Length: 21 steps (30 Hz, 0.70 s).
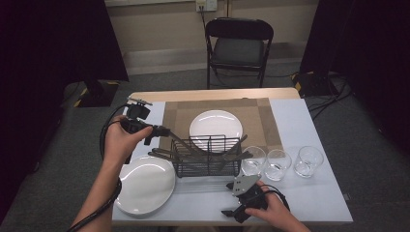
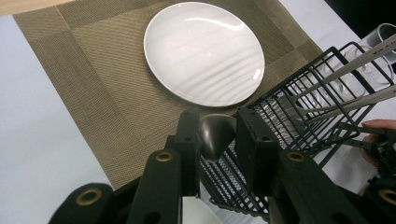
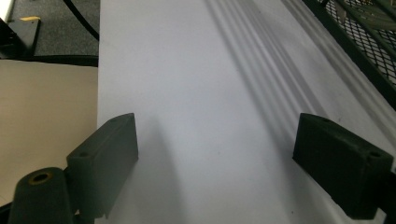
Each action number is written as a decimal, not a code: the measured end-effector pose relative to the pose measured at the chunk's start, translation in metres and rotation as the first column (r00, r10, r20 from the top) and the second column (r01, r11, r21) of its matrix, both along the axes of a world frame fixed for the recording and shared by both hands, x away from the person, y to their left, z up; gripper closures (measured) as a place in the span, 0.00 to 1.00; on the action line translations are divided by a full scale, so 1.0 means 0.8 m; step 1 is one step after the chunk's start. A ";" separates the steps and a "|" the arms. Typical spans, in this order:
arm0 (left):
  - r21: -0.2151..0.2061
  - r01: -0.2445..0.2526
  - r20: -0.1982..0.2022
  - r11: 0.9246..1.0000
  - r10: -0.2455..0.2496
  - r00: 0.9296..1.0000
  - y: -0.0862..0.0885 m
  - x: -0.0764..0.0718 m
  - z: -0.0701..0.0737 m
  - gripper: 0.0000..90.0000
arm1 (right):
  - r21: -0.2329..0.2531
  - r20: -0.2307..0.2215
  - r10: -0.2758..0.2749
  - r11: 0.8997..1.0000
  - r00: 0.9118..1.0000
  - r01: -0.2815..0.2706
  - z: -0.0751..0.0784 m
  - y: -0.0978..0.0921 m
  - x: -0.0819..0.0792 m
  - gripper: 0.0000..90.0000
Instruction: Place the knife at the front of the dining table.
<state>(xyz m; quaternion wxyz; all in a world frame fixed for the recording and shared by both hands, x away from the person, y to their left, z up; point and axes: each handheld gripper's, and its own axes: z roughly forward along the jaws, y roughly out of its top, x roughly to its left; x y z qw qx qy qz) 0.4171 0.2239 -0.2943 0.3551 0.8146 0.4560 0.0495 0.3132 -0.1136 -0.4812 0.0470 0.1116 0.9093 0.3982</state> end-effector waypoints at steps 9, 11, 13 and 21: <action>-0.035 -0.018 0.006 0.999 0.018 1.000 0.004 0.002 0.006 0.82 | 0.001 -0.001 0.000 1.000 1.000 0.000 0.000 0.000 0.000 0.14; -0.043 -0.014 0.001 0.999 0.014 1.000 0.005 0.002 0.006 0.83 | 0.001 0.000 0.000 1.000 1.000 0.000 0.000 0.000 0.000 0.14; -0.045 -0.018 0.005 0.999 0.019 1.000 0.005 0.002 0.007 0.83 | 0.000 0.000 0.001 1.000 1.000 -0.001 0.000 0.000 0.000 0.14; -0.087 -0.020 0.018 0.996 0.022 1.000 0.006 0.006 0.015 0.87 | 0.001 -0.003 0.000 1.000 1.000 0.000 0.000 0.000 0.000 0.14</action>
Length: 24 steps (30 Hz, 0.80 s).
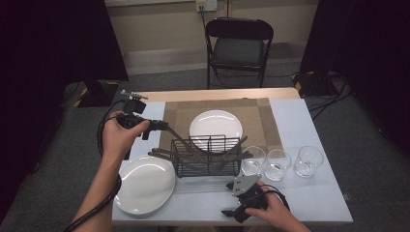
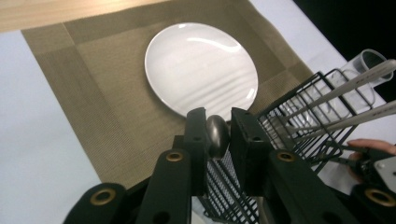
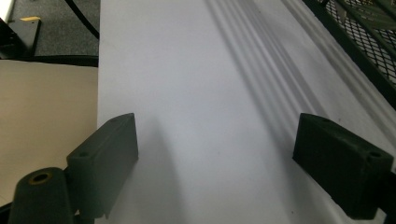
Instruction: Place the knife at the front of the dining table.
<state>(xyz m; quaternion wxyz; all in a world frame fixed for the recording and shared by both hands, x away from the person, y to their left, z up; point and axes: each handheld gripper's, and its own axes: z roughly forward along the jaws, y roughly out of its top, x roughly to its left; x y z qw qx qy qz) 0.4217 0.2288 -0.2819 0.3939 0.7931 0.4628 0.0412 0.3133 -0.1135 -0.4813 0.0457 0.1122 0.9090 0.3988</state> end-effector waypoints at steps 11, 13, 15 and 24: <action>-0.021 0.007 0.020 1.000 -0.007 1.000 -0.007 0.003 0.013 0.91 | -0.001 0.003 0.000 1.000 1.000 0.000 0.000 0.000 0.000 0.14; -0.031 0.007 0.015 0.999 -0.007 1.000 -0.007 0.003 0.014 0.92 | -0.001 0.004 0.002 1.000 1.000 -0.002 0.000 0.000 0.000 0.14; -0.041 0.007 0.014 0.999 -0.007 1.000 -0.009 0.004 0.014 0.92 | -0.001 0.003 0.001 1.000 1.000 -0.001 0.000 0.000 0.000 0.14; -0.041 -0.001 0.032 0.999 0.002 0.999 -0.012 0.007 0.020 0.93 | 0.000 0.001 0.001 1.000 1.000 -0.001 0.000 0.000 0.000 0.14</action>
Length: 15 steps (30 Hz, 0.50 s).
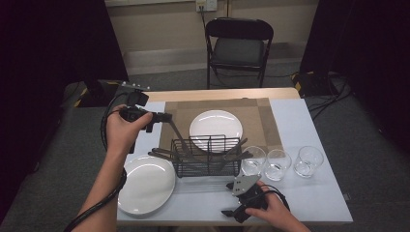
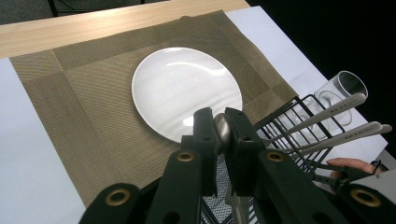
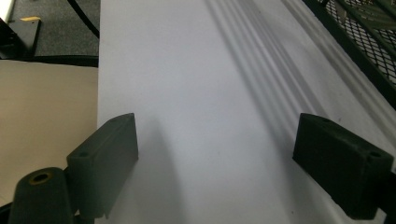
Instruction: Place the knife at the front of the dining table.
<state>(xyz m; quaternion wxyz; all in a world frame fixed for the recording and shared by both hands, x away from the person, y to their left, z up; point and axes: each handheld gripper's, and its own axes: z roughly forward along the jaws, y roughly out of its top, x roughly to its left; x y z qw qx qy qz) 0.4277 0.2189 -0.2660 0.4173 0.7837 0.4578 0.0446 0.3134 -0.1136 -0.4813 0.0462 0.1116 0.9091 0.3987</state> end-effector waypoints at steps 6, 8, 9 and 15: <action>0.002 -0.005 0.016 1.000 0.005 1.000 0.000 0.000 0.001 0.93 | 0.000 0.000 0.000 1.000 1.000 0.000 0.000 0.000 0.000 0.14; 0.011 -0.003 0.019 1.000 0.003 1.000 0.000 0.000 0.000 0.93 | -0.001 0.002 0.001 1.000 1.000 -0.001 0.000 0.000 0.000 0.14; 0.017 0.001 0.020 1.000 -0.001 1.000 0.001 0.000 -0.002 0.93 | -0.001 0.002 0.001 1.000 1.000 -0.001 0.000 0.000 0.000 0.14; -0.007 0.004 0.027 1.000 -0.004 1.000 0.007 -0.004 -0.005 0.93 | -0.001 0.001 0.001 1.000 1.000 -0.001 0.000 0.000 0.000 0.14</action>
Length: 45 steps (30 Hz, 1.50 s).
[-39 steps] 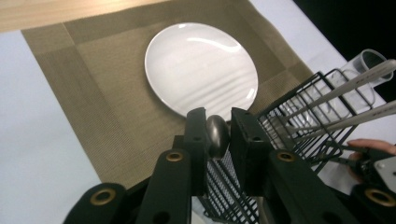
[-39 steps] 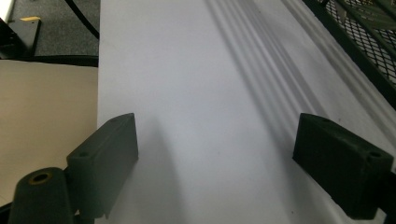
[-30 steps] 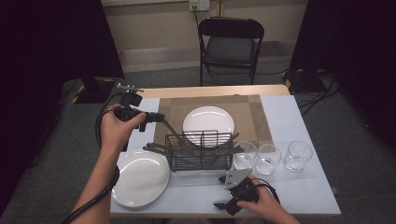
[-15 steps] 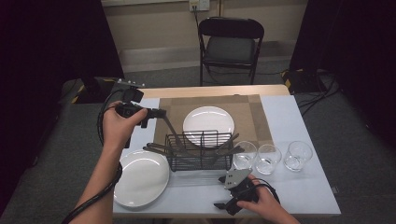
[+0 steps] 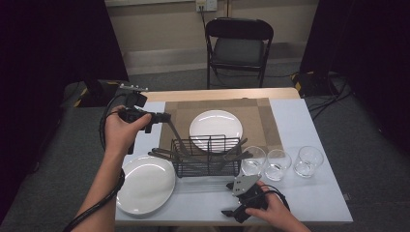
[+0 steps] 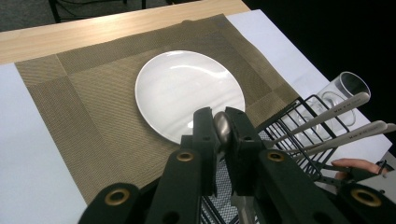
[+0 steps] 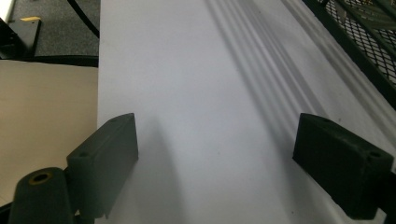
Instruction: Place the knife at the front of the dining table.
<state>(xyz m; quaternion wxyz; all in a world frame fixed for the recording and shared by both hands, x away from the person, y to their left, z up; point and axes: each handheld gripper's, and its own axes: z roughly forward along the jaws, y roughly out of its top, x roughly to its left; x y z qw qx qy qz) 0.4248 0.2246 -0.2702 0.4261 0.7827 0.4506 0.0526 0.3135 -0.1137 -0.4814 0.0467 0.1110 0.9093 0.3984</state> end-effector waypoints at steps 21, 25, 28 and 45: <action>0.032 0.041 -0.077 0.999 -0.038 0.996 -0.004 -0.002 -0.038 0.93 | 0.001 -0.003 0.000 1.000 1.000 0.000 0.000 0.000 0.000 0.14; 0.034 0.028 -0.079 0.999 -0.026 0.997 -0.005 -0.003 -0.037 0.93 | 0.001 -0.003 0.000 1.000 1.000 0.000 0.000 0.000 0.000 0.14; 0.034 0.026 -0.075 0.999 -0.023 0.997 -0.007 -0.002 -0.037 0.93 | 0.002 -0.002 0.001 1.000 1.000 -0.001 0.000 0.000 0.000 0.14; 0.002 0.024 -0.050 1.000 -0.024 0.998 -0.004 0.003 -0.045 0.93 | 0.002 -0.002 0.001 1.000 1.000 -0.001 0.000 0.000 0.000 0.14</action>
